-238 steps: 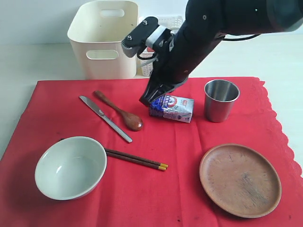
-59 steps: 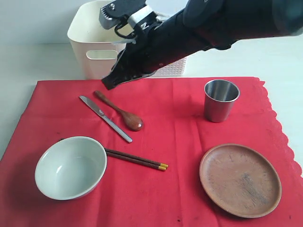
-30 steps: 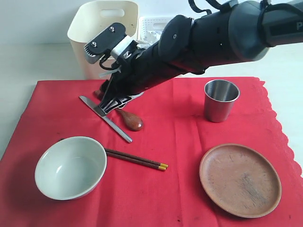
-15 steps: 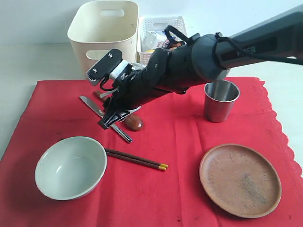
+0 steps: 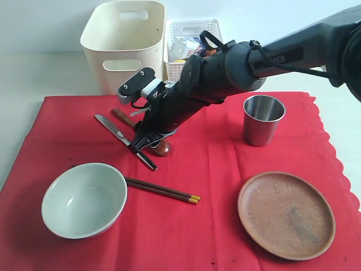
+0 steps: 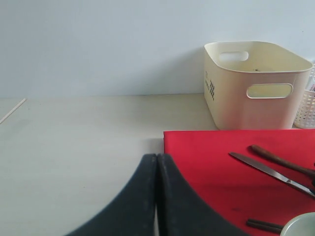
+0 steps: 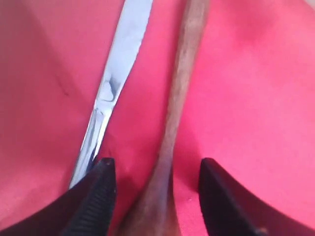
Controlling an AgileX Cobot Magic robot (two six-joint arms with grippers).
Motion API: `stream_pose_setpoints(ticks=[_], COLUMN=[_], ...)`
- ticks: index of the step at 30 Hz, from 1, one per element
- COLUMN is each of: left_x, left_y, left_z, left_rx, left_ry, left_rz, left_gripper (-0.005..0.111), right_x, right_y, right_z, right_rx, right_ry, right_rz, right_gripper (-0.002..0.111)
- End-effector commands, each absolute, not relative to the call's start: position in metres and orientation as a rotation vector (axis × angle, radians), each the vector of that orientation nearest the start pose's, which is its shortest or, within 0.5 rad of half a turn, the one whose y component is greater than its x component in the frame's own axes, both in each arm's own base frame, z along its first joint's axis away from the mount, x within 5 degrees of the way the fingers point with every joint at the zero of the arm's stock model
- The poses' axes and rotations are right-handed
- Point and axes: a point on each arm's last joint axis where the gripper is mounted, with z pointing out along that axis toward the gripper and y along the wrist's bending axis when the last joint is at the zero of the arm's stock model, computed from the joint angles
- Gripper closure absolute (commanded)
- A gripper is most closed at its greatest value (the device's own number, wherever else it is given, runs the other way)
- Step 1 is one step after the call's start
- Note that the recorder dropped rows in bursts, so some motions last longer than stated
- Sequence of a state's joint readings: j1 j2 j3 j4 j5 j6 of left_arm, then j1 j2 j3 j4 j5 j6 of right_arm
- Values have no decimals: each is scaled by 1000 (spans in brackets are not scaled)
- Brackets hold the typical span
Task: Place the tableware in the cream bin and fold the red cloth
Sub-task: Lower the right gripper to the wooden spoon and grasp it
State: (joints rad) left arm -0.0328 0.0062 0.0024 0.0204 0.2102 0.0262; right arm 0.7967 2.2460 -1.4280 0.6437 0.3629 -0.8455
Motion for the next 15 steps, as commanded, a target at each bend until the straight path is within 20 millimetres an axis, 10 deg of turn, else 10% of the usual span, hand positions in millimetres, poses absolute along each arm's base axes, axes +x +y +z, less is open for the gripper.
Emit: stream_pose_setpoints(ticks=[1,15], left_x=[56,56], left_y=[-1,-1], left_z=[194,194], left_rx=[59,59], left_ry=[1691,1691], left_rz=[14,14], left_gripper=[107,107], right_x=[305,306], right_y=[336,335], right_z=[92,93], right_rx=[-1383,-1428], right_ry=[2264,2237], right_rz=[457,424], right_gripper=[58,108])
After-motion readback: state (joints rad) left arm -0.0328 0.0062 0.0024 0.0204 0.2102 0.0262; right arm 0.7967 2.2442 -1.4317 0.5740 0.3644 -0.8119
